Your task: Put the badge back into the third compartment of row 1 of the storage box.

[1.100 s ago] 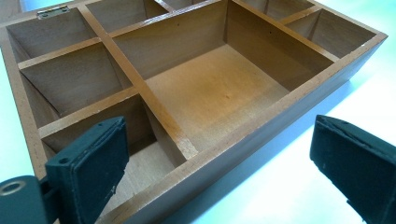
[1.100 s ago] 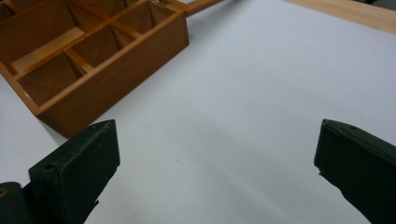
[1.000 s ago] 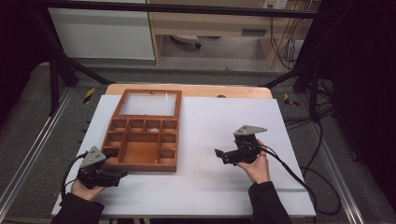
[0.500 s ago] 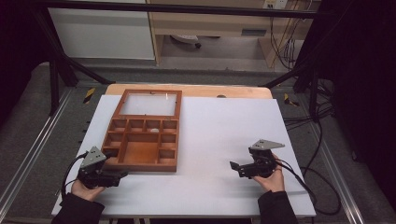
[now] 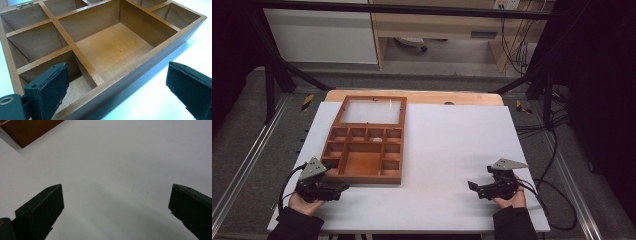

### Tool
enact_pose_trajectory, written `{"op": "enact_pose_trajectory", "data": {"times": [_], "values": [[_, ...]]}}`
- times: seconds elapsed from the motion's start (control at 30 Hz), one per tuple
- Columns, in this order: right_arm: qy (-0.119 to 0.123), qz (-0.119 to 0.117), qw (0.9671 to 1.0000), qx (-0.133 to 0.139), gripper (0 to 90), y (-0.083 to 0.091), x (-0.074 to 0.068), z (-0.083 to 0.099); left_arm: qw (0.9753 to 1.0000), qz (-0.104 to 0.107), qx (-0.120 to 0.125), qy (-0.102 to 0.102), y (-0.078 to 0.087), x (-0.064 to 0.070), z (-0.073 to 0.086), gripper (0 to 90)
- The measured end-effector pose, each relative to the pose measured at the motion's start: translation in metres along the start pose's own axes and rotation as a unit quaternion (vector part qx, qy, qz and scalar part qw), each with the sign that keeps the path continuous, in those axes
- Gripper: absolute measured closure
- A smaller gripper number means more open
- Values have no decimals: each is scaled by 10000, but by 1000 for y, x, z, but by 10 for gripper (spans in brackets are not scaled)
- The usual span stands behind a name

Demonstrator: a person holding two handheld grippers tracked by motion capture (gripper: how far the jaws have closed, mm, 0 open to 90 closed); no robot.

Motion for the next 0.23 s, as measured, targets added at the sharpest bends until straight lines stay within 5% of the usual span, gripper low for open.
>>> {"op": "enact_pose_trajectory", "data": {"times": [0.23], "values": [[-11, -7, 10000, 7, 6, 2, 0, 1, 10000, -2, -9, 4, -1, 0, 0, 41]]}}
Point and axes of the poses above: each handheld gripper's, and its own axes: y roughly backward along the jaws, z roughly out of its underside, x roughly to its right, the point moved 7 cm from there along -y, roughly forward along the jaws, and after that the axes turned 4 degrees about x, right-handed, at the moved point
